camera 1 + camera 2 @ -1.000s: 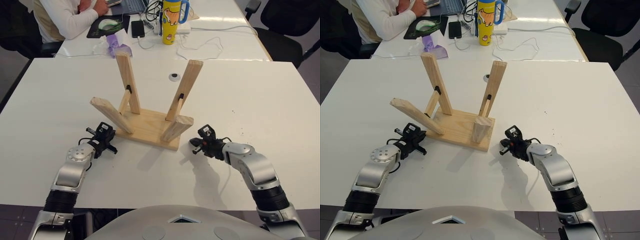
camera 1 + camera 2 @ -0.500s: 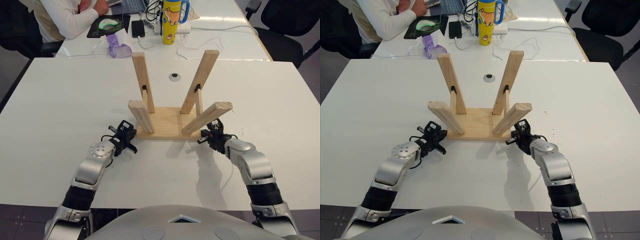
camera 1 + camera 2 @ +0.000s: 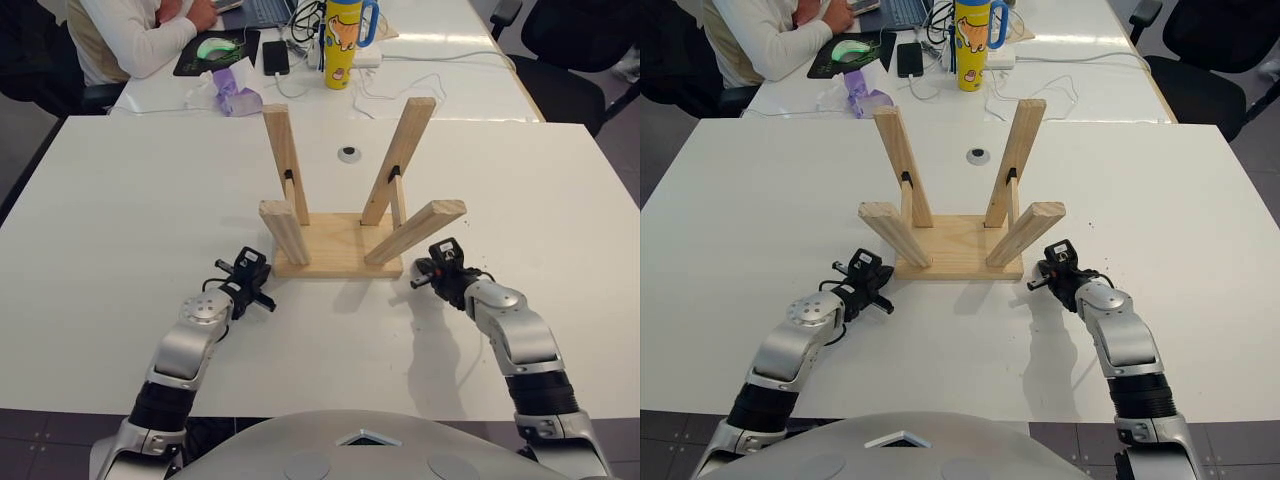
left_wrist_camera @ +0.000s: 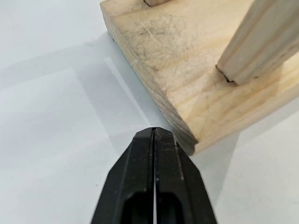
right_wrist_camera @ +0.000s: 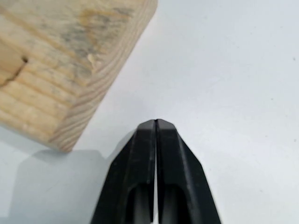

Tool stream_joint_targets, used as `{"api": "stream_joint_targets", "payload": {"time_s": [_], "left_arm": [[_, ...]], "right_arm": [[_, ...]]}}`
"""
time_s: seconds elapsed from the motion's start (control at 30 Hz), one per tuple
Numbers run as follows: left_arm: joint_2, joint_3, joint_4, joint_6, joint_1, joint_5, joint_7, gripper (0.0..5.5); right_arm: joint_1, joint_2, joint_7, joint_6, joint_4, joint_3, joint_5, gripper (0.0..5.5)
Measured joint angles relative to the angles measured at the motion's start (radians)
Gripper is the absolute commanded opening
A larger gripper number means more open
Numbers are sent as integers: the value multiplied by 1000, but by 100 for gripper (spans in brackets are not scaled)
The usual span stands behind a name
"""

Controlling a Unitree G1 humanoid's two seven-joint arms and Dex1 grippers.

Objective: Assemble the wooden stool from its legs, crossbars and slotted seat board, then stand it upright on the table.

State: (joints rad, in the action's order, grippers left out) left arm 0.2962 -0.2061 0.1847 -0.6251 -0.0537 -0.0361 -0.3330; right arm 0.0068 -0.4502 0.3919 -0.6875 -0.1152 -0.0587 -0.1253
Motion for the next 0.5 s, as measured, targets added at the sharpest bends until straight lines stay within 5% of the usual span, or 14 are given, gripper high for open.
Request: {"api": "stream_joint_targets", "payload": {"time_s": [0.3, 0.5], "left_arm": [[-12, -1, 5, -23, 14, 7, 10, 0], [-3, 34, 101, -79, 68, 4, 10, 0]], "right_arm": [[14, -7, 96, -44, -78, -58, -26, 1], [-42, 21, 94, -94, -152, 12, -70, 1]]}}
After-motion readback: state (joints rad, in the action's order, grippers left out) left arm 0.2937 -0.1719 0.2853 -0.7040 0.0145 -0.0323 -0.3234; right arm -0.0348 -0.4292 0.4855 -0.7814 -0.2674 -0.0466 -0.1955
